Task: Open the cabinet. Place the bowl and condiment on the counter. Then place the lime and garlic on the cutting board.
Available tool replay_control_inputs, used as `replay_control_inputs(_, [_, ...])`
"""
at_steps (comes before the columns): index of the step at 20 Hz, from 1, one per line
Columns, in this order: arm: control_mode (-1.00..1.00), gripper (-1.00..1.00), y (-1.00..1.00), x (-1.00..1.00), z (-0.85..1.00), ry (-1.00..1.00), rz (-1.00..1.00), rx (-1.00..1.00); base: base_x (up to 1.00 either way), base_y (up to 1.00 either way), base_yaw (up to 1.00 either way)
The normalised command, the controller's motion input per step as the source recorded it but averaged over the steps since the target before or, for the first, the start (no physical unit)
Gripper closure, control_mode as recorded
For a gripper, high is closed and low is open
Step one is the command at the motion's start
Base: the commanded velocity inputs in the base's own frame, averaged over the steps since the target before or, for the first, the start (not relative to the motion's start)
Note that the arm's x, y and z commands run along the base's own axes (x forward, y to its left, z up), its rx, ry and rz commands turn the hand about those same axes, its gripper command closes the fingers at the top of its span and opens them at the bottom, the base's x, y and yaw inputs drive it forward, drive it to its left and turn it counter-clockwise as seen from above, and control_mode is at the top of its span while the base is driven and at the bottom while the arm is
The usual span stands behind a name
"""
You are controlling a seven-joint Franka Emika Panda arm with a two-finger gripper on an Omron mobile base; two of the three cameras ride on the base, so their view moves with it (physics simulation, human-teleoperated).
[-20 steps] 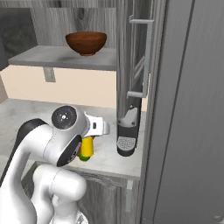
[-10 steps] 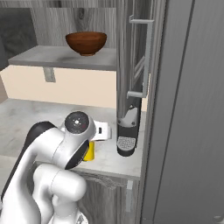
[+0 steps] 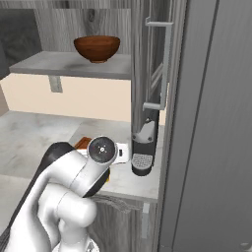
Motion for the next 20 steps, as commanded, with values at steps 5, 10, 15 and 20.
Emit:
replay_control_inputs(5, [-1.00, 1.00, 0.21, 0.00, -0.55, -0.25, 0.00, 0.00, 0.00, 0.00, 0.00])
replay_control_inputs(10, [-1.00, 1.00, 0.36, 0.00, -0.53, -0.24, -0.02, 0.00, 0.00, 0.00, 0.00])
replay_control_inputs(15, [-1.00, 1.00, 0.31, 0.00, -0.49, -0.21, -0.03, 0.00, 0.00, 0.00, 0.00])
replay_control_inputs(20, [-1.00, 1.00, 0.26, 0.00, -0.45, -0.16, -0.07, 0.00, 0.00, 0.00, 0.00])
